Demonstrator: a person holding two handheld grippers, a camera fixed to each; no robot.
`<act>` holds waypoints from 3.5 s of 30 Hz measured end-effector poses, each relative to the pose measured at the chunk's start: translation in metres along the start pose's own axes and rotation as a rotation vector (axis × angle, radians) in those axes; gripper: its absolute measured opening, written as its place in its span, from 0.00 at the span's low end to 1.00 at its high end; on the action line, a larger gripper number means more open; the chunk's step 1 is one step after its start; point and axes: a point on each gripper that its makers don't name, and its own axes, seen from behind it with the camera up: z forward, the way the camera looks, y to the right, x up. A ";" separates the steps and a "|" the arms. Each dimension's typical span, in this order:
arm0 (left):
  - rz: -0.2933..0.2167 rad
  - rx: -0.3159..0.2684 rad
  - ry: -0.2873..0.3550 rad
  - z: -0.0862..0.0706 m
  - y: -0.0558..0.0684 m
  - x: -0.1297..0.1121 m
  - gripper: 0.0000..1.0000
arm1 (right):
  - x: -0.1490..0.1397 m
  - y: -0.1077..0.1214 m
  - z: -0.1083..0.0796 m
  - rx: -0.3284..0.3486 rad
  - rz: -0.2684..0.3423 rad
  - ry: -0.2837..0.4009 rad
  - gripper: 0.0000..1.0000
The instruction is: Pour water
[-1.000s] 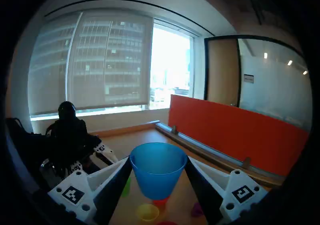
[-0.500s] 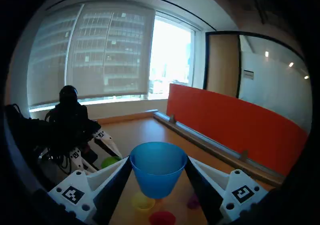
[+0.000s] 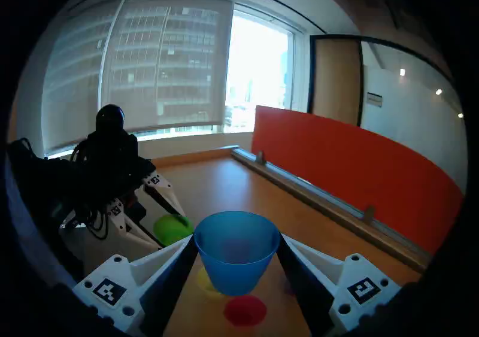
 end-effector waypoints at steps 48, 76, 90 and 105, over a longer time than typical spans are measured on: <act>0.059 -0.098 -0.312 0.040 0.002 -0.078 0.89 | -0.139 -0.053 0.005 0.174 -0.071 -0.254 0.94; 0.065 -0.102 -0.321 0.046 0.003 -0.088 0.91 | -0.170 -0.065 0.011 0.199 -0.076 -0.300 0.94; 0.053 -0.113 -0.342 0.041 0.004 -0.092 0.98 | -0.188 -0.072 0.015 0.209 -0.074 -0.316 0.94; 0.050 -0.102 -0.351 0.034 0.005 -0.095 0.98 | -0.206 -0.076 0.024 0.217 -0.058 -0.317 0.93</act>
